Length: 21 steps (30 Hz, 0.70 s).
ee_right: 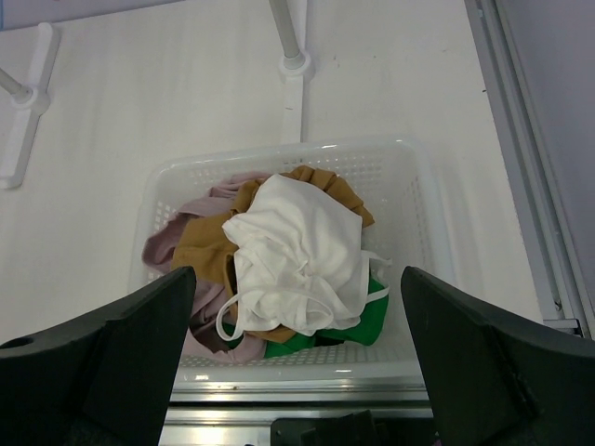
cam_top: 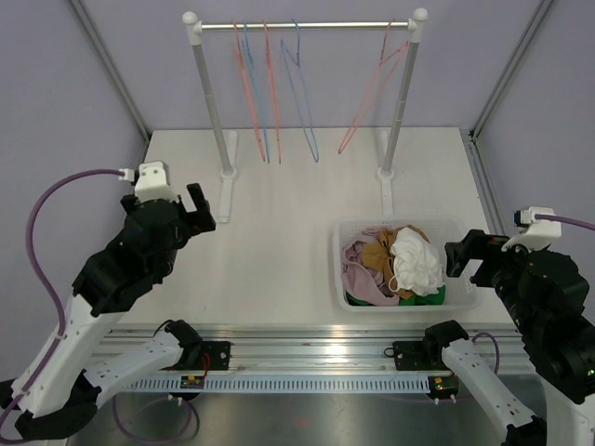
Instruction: Remove the tank top from the hanger
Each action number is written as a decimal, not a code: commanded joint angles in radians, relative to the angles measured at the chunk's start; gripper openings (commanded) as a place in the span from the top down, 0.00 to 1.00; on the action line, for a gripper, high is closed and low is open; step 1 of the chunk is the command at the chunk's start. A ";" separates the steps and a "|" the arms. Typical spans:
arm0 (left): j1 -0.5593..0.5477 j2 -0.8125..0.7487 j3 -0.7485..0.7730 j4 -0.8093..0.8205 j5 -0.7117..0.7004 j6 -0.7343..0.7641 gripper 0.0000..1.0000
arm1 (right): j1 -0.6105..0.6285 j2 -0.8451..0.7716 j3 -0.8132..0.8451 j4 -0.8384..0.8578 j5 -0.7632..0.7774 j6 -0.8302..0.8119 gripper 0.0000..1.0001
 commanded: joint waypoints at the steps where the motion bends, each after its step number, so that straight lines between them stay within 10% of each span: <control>1: 0.045 -0.067 -0.034 -0.099 -0.053 -0.001 0.01 | 0.007 -0.022 0.008 -0.020 0.039 0.020 0.00; 21: 0.047 -0.254 -0.169 -0.076 -0.072 0.000 0.01 | 0.007 -0.028 -0.024 -0.032 0.045 0.024 0.01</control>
